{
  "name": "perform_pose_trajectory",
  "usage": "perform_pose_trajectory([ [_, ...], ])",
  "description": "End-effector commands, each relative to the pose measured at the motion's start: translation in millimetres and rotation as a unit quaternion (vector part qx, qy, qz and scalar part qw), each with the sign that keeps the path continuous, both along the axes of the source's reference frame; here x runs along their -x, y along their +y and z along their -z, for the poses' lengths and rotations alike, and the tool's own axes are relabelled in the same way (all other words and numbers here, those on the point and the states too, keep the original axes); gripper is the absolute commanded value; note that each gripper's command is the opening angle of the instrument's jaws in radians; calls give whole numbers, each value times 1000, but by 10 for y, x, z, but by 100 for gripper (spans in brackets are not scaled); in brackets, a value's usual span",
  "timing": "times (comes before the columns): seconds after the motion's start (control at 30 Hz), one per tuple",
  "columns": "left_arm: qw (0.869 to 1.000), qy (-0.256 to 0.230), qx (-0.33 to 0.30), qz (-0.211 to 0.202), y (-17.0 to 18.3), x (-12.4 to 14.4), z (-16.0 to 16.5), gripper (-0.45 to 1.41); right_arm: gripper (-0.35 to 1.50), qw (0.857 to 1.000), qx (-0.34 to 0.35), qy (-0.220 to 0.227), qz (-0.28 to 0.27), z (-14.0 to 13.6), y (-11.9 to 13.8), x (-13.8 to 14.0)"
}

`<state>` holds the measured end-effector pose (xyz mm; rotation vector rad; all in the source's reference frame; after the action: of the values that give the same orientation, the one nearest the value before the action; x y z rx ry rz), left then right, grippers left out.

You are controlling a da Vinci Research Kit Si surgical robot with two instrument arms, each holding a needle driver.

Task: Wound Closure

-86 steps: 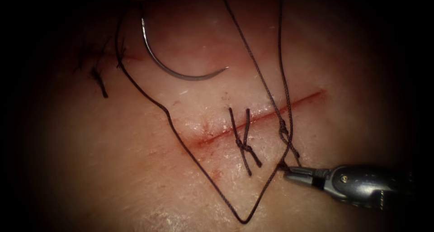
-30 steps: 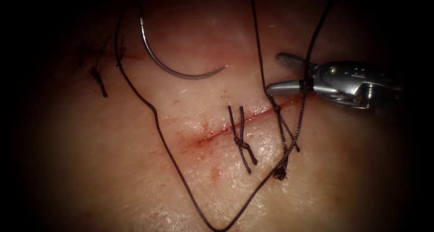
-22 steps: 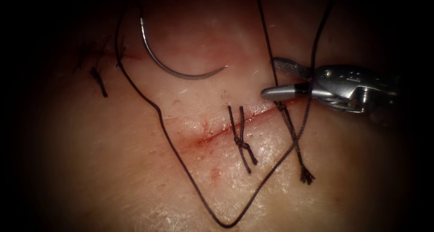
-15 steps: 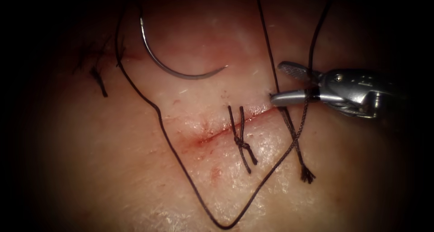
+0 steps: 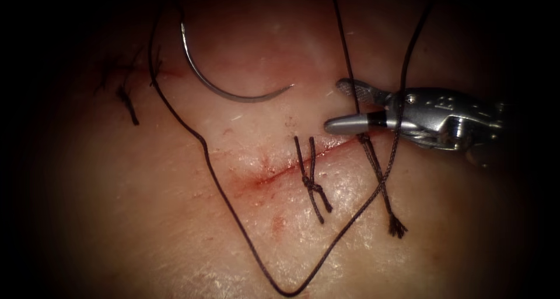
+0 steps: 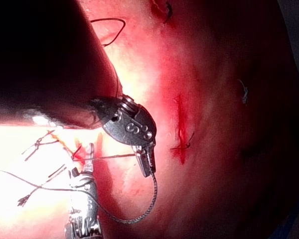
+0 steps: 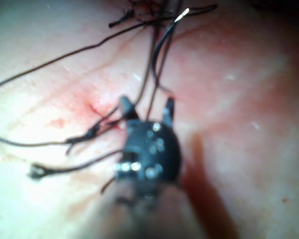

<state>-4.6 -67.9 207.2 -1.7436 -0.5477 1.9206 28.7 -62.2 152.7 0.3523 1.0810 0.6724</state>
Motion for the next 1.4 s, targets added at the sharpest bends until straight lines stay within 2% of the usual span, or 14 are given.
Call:
perform_pose_trajectory([
  [0.03, 1000, -1, -1, 0, -5, 5, -6, -45, 128, 1000, -1, 5, -1, -7, -4, -18],
  [0.4, 1000, -1, 1, -1, -8, 7, 2, -45, 128, 1000, -1, 3, -5, -17, -1, -40],
  [0.43, 1000, 0, 1, 0, -8, 7, 2, -45, 119, 1000, -4, 6, -5, -17, -1, -40],
  [0.47, 1000, 0, 0, 0, -8, 7, 2, -45, 99, 1000, -12, 13, 3, -16, -3, -40],
  [0.57, 1000, 0, 0, 0, -8, 7, 2, -45, -35, 999, -19, 33, 29, -15, -5, -39],
  [1.0, 1000, -6, 0, -8, -12, -7, 6, -45, -35, 999, -15, 29, 22, -9, -3, -28],
  [1.07, 1000, -2, 0, -10, -17, -21, 8, -45, 52, 1000, -15, 24, 11, -3, -2, -22],
  [1.1, 1000, 2, 4, -11, -21, -34, 10, -45, 118, 1000, -2, 14, -5, 0, -2, -16],
  [1.13, 1000, 6, 4, -13, -25, -46, 12, -45, 133, 1000, 3, 9, -13, 3, -1, -10],
  [1.17, 1000, 11, 4, -13, -29, -59, 14, -45, 138, 1000, 5, 7, -15, 6, -1, -3],
  [1.2, 1000, 22, 8, -16, -38, -92, 20, -45, 138, 1000, 4, 8, -17, 12, -2, 15],
  [1.23, 1000, 22, 8, -16, -38, -92, 20, -45, 138, 1000, 4, 8, -17, 12, -2, 15],
  [1.33, 999, 44, 13, -22, -54, -156, 32, -45, 141, 1000, 6, 5, -25, 19, -6, 48],
  [1.4, 998, 50, 12, -20, -57, -175, 36, -45, 141, 1000, 6, 5, -26, 21, -8, 57],
])
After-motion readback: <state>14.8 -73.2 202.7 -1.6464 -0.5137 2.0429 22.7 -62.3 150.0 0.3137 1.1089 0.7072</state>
